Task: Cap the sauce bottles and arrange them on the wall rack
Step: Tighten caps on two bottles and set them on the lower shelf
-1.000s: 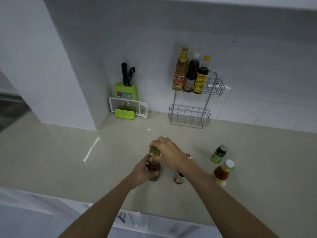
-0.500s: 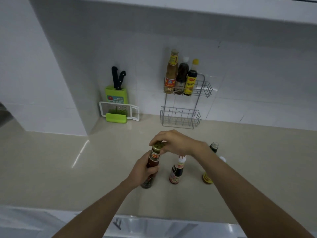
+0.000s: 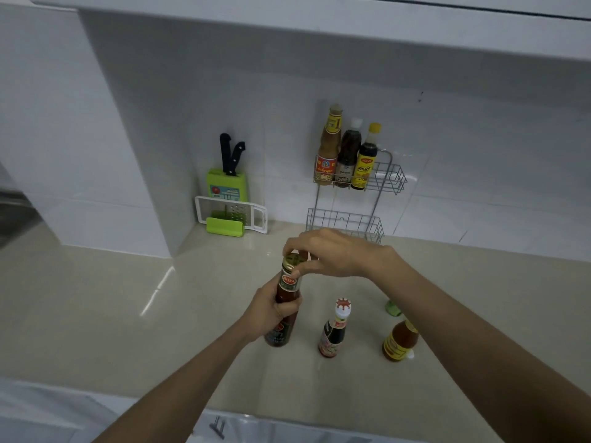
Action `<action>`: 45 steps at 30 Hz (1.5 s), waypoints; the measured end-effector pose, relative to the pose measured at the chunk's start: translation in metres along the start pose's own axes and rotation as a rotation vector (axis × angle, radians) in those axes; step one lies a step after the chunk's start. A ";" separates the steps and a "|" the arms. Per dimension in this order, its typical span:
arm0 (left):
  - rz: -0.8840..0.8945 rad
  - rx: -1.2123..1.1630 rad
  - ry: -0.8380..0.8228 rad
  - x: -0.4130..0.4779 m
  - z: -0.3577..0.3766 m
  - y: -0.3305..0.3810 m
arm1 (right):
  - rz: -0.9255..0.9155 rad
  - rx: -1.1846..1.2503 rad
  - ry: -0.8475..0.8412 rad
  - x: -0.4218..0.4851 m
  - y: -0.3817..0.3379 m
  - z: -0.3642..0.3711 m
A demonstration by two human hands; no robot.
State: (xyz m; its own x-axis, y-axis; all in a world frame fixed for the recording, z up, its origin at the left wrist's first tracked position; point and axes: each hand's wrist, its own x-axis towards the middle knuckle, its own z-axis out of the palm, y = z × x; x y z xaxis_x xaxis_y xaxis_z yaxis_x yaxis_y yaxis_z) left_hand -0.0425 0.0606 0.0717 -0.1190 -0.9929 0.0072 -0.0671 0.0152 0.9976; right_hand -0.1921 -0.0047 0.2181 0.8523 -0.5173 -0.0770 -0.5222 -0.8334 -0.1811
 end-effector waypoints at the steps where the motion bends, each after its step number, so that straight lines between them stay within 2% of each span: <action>1: -0.007 0.001 -0.020 0.000 -0.002 0.000 | -0.021 -0.047 -0.005 0.000 0.000 0.001; 5: -0.005 0.010 -0.094 0.004 -0.003 0.006 | -0.166 -0.385 0.060 0.001 0.006 0.010; 9: 0.014 0.018 -0.043 0.006 0.006 0.011 | -0.150 -0.448 0.146 0.007 0.011 0.018; 16: 0.015 -0.015 0.139 0.012 0.022 0.009 | 0.124 -0.259 0.272 0.010 0.005 0.037; 21: 0.054 0.192 0.305 0.014 0.030 0.002 | 0.384 -0.135 0.328 0.010 -0.003 0.054; 25: 0.056 0.390 0.308 0.018 0.022 -0.010 | 0.616 -0.008 0.364 0.017 -0.013 0.060; 27: 0.043 0.441 0.310 0.021 0.018 -0.016 | 0.677 0.052 0.372 0.022 -0.013 0.059; 30: 0.026 0.301 0.218 0.023 0.009 -0.008 | 0.506 -0.094 0.354 0.017 -0.006 0.054; 34: 0.004 0.009 -0.133 0.028 -0.012 0.006 | 0.115 -0.402 0.331 0.003 0.008 0.040; 37: -0.030 -0.017 -0.272 0.030 -0.015 0.003 | 0.027 -0.449 0.259 0.005 0.012 0.035; 40: -0.049 -0.040 -0.206 0.028 -0.011 -0.002 | 0.040 -0.430 0.287 0.010 0.011 0.039; 45: -0.009 0.002 -0.004 0.024 0.006 -0.002 | 0.217 -0.298 0.367 0.009 0.006 0.051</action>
State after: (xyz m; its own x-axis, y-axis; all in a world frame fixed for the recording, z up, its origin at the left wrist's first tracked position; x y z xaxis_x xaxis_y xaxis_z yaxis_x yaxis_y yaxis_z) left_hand -0.0509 0.0375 0.0698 -0.1225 -0.9925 -0.0024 -0.0705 0.0063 0.9975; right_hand -0.1863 -0.0046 0.1665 0.6847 -0.6741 0.2771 -0.7172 -0.6907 0.0919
